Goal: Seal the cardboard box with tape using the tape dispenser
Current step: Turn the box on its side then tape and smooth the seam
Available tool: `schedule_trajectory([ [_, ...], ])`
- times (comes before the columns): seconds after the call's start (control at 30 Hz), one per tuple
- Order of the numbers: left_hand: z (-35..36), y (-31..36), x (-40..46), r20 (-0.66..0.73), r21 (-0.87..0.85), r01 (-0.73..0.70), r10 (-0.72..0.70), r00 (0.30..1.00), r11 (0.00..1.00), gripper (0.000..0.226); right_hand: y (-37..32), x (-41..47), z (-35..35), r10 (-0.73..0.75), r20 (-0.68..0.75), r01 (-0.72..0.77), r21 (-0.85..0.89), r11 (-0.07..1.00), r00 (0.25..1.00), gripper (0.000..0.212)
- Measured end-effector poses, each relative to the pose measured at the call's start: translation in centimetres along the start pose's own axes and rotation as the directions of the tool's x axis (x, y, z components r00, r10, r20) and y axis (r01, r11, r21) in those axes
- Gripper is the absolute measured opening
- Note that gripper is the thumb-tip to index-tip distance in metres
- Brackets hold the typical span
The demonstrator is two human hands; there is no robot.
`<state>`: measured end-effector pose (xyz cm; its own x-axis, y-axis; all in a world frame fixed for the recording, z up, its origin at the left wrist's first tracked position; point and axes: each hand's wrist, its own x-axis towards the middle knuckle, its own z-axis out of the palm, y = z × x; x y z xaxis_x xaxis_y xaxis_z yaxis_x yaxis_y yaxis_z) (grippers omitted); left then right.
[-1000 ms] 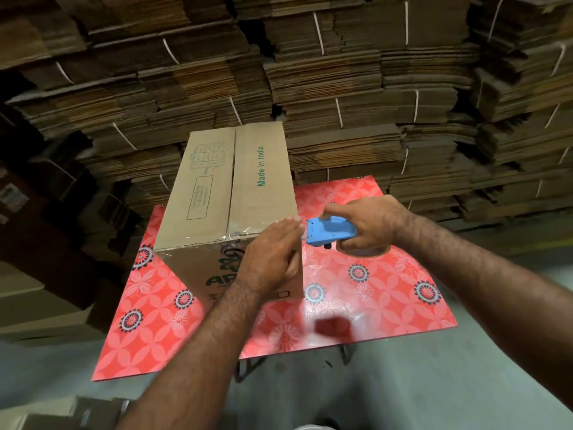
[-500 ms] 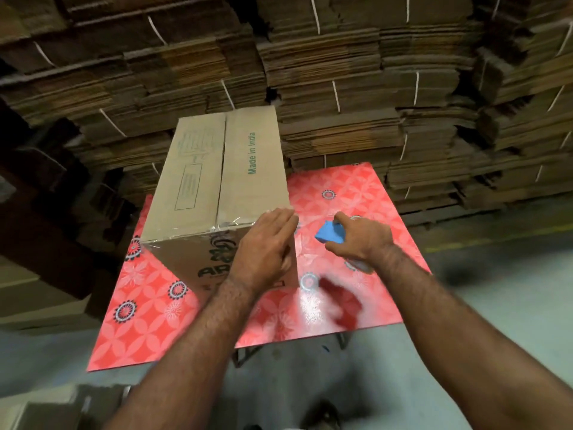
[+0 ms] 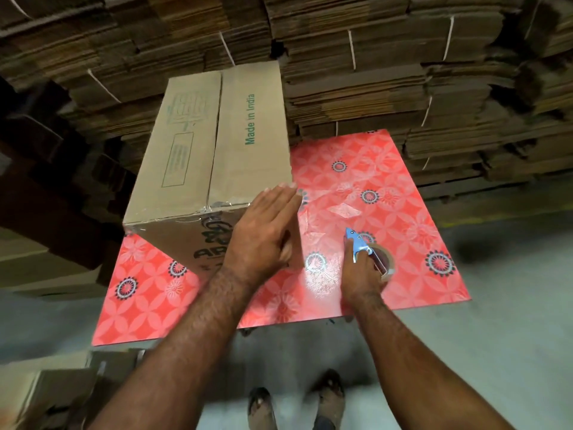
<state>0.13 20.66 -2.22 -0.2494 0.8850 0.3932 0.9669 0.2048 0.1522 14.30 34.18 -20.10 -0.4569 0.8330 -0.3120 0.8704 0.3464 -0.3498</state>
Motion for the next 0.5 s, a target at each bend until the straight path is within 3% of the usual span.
schedule_trajectory([
  [0.07, 0.0, -0.1, 0.0, 0.008, 0.017, -0.013, 0.013, 1.000, 1.000, 0.067, 0.0, 0.2, 0.6, -0.024, -0.024, 0.024, 0.000, 1.000, 0.999, 0.100],
  [0.13, -0.1, -0.1, 0.0, 0.018, 0.052, -0.025, 0.024, 1.000, 0.998, 0.065, -0.2, 0.3, 0.2, 0.007, 0.058, -0.003, -0.066, 0.998, 0.998, 0.081],
  [0.2, -0.3, 0.2, 0.0, 0.027, 0.098, -0.030, 0.027, 0.999, 0.995, 0.061, -0.6, 0.1, -1.1, -0.038, 0.093, 0.057, -0.209, 0.976, 0.995, 0.084],
  [0.3, -0.4, 0.5, 0.2, 0.043, 0.104, -0.018, 0.014, 0.999, 0.994, 0.058, -1.7, 0.0, -4.0, -0.050, 0.048, 0.059, -0.194, 0.979, 0.998, 0.062],
  [0.4, -1.3, 0.0, 0.2, 0.076, -0.044, 0.007, -0.004, 0.997, 0.999, 0.064, -4.2, -1.0, -8.1, -0.110, -0.170, 0.140, 0.178, 0.974, 0.979, 0.045],
  [0.43, -1.8, -0.3, 0.2, 0.088, -0.099, 0.020, -0.012, 0.996, 0.995, 0.067, -5.6, -2.1, -9.8, -0.127, -0.300, 0.229, 0.333, 0.915, 0.945, 0.043],
  [0.5, -2.7, -1.3, -0.1, 0.081, -0.158, 0.070, -0.058, 0.995, 0.985, 0.070, -8.5, -4.5, -12.5, -0.128, -0.551, 0.432, 0.468, 0.771, 0.825, 0.043],
])
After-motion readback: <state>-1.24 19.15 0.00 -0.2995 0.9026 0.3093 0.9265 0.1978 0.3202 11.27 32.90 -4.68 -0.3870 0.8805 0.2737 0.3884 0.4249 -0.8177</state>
